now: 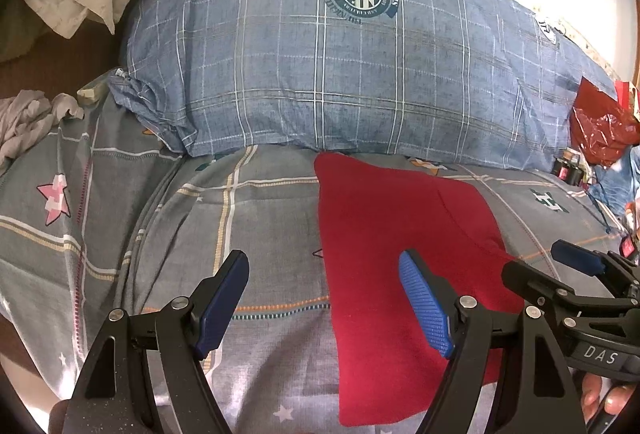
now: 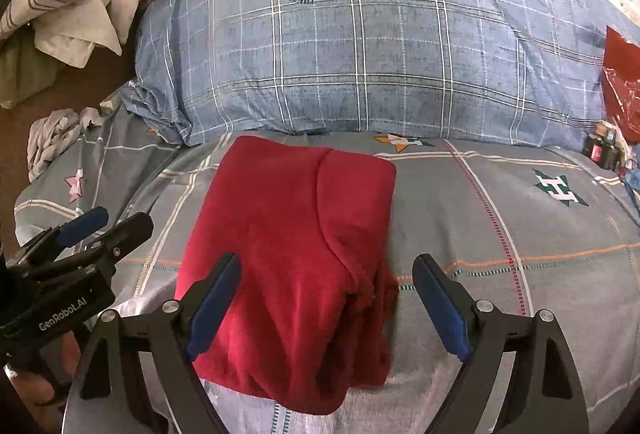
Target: Fold small clothes
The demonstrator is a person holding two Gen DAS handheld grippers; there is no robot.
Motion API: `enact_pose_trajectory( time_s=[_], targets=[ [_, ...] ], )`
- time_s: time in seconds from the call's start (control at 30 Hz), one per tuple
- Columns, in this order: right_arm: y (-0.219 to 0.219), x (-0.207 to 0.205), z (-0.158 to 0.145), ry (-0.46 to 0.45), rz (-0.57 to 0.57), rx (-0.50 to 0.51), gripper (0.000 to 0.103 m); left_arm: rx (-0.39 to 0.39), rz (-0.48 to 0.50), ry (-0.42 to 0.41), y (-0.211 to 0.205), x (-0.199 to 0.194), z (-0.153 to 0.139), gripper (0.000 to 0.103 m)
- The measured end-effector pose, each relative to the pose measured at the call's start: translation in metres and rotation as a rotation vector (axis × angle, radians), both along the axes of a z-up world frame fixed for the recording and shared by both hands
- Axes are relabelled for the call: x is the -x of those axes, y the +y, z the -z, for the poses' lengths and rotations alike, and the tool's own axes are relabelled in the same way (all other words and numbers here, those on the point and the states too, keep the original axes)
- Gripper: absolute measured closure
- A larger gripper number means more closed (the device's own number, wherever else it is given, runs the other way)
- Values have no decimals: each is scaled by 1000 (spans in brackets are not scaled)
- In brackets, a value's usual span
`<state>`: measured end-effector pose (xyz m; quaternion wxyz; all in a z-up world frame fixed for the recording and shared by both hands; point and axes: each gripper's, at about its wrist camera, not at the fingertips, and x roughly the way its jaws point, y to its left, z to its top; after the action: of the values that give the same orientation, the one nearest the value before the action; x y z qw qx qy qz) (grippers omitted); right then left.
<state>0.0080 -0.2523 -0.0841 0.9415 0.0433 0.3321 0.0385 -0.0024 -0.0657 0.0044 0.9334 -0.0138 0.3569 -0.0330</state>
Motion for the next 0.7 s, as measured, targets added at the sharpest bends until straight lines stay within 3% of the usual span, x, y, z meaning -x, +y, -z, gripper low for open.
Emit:
enact_pose_trajectory(
  time_s=[0.7],
  targets=[
    [2, -6, 8, 21, 1, -9, 14, -1, -5, 13, -3, -8, 8, 26]
  ],
)
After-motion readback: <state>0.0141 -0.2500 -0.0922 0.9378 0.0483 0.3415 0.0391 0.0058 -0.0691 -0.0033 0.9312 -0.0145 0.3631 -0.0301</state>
